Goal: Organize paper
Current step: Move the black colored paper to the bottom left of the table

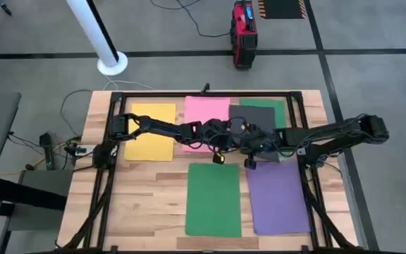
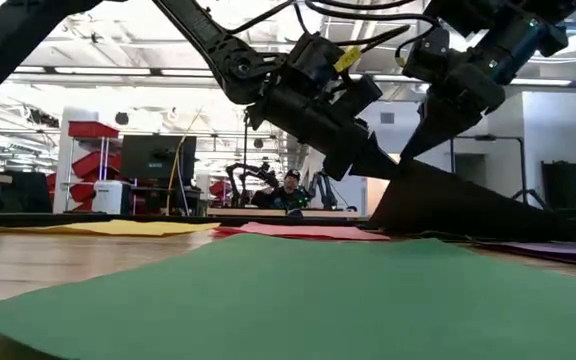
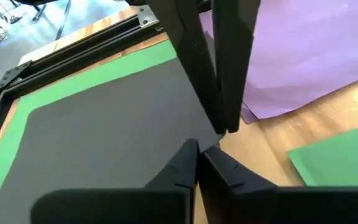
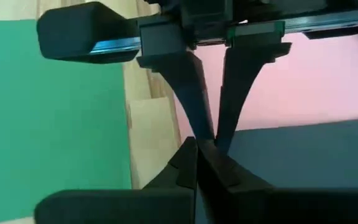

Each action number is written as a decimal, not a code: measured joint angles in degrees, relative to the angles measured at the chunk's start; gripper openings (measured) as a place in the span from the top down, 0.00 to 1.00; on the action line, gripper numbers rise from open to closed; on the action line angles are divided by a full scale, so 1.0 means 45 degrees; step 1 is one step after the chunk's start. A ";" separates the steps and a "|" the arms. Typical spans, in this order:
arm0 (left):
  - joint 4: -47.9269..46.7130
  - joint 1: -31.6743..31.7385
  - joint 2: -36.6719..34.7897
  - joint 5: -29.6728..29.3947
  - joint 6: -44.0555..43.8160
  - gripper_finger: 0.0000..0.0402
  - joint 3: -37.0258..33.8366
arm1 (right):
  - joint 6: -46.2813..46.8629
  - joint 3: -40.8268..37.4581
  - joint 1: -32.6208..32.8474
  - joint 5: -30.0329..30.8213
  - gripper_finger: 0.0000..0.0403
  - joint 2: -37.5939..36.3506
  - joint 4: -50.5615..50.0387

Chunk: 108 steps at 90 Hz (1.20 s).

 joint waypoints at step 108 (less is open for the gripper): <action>-0.9308 -0.2360 -0.6917 0.0352 -0.3620 1.00 -0.1385 | -0.1394 0.2176 0.0000 0.0101 1.00 -0.0413 -0.2077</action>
